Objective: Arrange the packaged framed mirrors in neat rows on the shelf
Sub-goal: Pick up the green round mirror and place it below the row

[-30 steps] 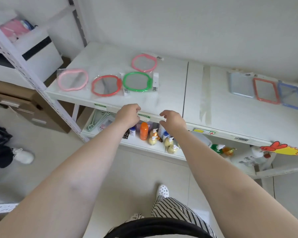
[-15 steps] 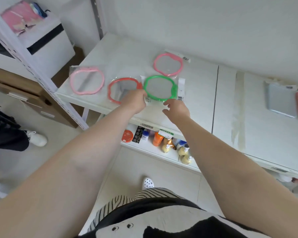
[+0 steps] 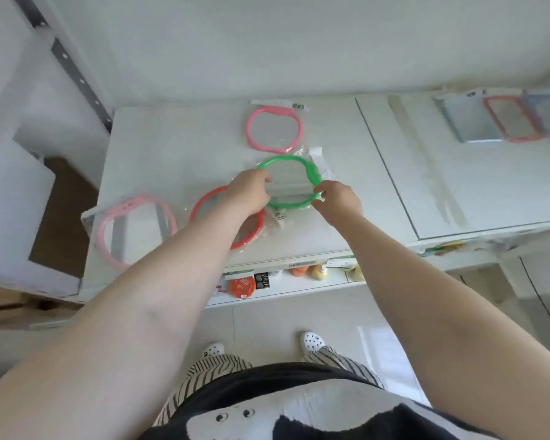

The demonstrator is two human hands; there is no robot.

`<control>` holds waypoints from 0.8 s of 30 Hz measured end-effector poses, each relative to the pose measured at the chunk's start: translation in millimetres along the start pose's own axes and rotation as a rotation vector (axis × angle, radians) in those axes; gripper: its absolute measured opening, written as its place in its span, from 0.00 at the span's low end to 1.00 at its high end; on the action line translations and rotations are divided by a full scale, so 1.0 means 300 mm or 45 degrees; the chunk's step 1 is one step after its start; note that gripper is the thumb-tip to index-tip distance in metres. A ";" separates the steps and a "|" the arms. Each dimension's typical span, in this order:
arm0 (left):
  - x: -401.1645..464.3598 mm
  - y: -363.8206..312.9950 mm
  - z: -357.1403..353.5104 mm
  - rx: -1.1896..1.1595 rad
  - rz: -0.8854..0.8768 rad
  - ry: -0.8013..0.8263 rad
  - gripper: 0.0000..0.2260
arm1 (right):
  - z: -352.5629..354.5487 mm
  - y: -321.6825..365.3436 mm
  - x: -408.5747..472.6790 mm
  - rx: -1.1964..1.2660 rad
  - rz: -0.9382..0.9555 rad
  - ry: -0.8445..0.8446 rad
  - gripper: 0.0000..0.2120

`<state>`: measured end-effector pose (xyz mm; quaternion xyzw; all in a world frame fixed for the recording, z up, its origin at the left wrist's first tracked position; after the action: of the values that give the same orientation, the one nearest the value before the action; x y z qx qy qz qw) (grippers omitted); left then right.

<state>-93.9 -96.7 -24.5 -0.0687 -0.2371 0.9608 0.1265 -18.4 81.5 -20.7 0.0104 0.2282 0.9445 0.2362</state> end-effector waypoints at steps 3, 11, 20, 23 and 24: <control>0.017 0.047 0.044 0.059 -0.144 0.023 0.18 | -0.016 0.028 -0.056 0.029 -0.144 -0.069 0.16; 0.043 0.086 0.077 0.073 -0.279 0.093 0.13 | -0.059 0.047 -0.186 0.083 -0.386 -0.133 0.16; 0.109 0.092 0.081 0.076 -0.188 0.111 0.17 | -0.026 0.123 -0.056 0.054 -0.398 -0.090 0.17; 0.123 0.089 0.055 0.044 -0.113 0.174 0.17 | -0.043 0.111 -0.031 0.058 -0.529 -0.071 0.15; 0.124 0.086 0.039 0.027 -0.085 0.214 0.17 | -0.059 0.101 -0.029 0.073 -0.574 -0.058 0.14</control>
<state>-137.3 -113.7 -29.1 -0.1397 -0.2174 0.9494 0.1785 -26.3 46.3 -22.7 -0.0128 0.2459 0.8604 0.4461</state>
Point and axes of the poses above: each hand's wrist, its own x-axis towards the middle knuckle, its own z-axis out of the back of the hand, y = z × x, the point moved 5 cm from there along x, towards the middle knuckle, and after that the axes turned 10 degrees about -y, right-handed, at the moved point
